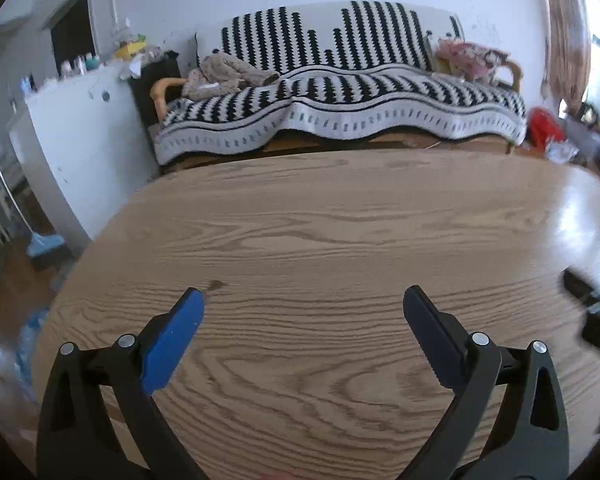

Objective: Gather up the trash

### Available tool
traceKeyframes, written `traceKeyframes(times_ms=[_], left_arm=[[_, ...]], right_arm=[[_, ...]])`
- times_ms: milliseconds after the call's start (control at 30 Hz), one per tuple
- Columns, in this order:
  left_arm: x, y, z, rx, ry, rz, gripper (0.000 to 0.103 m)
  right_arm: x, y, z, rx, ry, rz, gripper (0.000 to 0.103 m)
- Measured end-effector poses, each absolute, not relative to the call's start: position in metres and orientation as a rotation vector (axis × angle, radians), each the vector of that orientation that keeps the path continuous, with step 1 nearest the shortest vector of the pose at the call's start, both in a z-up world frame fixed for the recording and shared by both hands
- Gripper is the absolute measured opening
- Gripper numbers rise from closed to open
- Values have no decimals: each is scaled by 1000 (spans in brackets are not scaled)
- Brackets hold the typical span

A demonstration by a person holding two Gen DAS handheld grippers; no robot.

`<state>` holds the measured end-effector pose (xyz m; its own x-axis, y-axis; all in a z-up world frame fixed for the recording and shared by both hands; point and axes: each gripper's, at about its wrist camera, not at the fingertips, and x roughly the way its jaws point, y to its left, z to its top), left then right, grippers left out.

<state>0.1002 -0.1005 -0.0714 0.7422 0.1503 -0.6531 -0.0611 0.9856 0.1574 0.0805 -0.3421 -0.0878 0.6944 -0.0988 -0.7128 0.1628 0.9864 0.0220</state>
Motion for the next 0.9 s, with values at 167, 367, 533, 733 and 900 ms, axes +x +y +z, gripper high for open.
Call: traceKeyframes(times_ms=[167,367,533,733,900], left_arm=[[105,-91,-86,164,761,138,97],[111,-79,-92,81,804,107,97],[112,-76,-97,44,821,102,97],[111,-70,-99,0,837,96,97],[109,-62,-95,-26,815,110,97]], right_arm=[[75,-349,-86,127,766,-118,96],[69,-348,-83,94,752,-86,96],[66,-339,-80,13,733,-65,96],[69,-332,-81,2,747,-29,96],[73,-331,-82,-1,756,-23,96]])
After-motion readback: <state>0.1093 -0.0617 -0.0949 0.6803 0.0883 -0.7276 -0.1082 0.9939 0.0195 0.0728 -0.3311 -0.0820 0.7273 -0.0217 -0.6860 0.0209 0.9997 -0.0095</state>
